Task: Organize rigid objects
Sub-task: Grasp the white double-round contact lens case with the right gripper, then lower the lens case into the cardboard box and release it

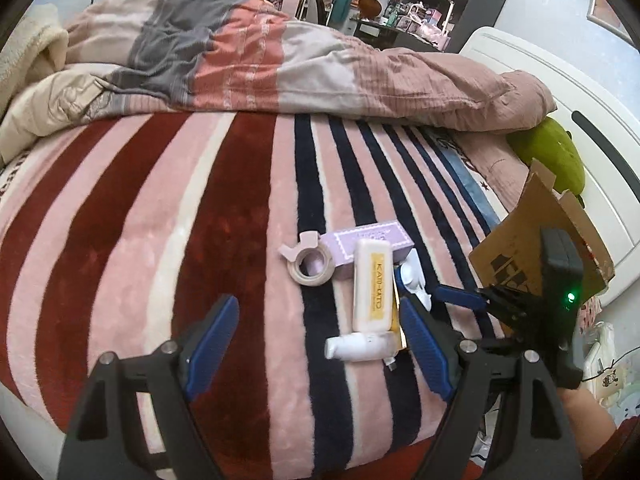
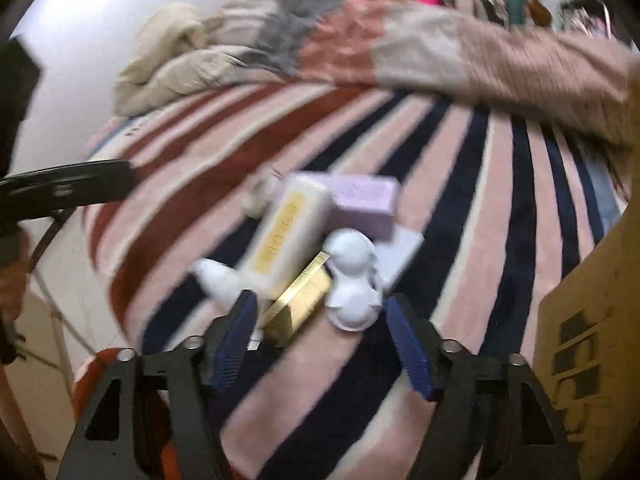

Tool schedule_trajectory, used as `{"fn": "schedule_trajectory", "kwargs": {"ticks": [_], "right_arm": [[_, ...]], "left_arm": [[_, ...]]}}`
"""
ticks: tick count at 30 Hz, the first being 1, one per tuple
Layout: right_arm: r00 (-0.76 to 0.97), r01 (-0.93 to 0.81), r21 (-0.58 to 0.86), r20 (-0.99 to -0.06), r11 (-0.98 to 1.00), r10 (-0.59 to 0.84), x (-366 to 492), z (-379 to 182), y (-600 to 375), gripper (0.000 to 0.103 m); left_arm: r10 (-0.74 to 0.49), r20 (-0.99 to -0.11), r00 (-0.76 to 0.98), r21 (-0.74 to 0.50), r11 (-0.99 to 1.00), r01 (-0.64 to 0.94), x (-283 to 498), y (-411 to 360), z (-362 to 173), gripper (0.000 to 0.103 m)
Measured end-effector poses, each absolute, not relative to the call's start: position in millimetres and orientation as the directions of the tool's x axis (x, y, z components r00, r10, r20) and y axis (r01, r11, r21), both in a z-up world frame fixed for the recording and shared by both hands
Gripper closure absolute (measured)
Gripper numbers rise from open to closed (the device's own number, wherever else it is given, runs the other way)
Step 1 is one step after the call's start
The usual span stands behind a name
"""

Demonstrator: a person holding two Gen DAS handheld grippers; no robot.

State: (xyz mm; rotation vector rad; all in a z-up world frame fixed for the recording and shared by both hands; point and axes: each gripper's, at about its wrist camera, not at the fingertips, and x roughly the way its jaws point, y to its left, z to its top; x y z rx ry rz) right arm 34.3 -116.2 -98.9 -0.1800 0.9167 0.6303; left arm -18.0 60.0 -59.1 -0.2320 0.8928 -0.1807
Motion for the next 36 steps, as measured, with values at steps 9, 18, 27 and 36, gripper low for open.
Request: {"fn": "schedule_trajectory", "kwargs": {"ticks": [9,18,27,36], "right_arm": [[0.421,-0.549,0.192,-0.778,0.814,0.467,55.5,-103.3,-129.6,0.077],[0.474,-0.613,0.072,-0.763,0.787,0.439,24.3,-80.9,-123.0,0.077],[0.519,-0.71,0.087,-0.607,0.699,0.602,-16.9,17.5,-131.7,0.077],[0.644,-0.62,0.061,-0.531,0.782,0.551,-17.9,58.9,-215.7,0.077]], "left_arm": [[-0.27,-0.75,0.604,-0.285,0.956,0.074,-7.4,45.8,-58.9,0.023],[-0.315,-0.741,0.593,-0.289,0.947,0.142,-10.8,17.5,-39.8,0.023],[-0.529,-0.611,0.589,-0.403,0.848,0.343,-15.0,-30.3,21.3,0.079],[-0.581,-0.606,0.543,-0.329,0.805,0.494,18.8,-130.7,64.7,0.084]]}}
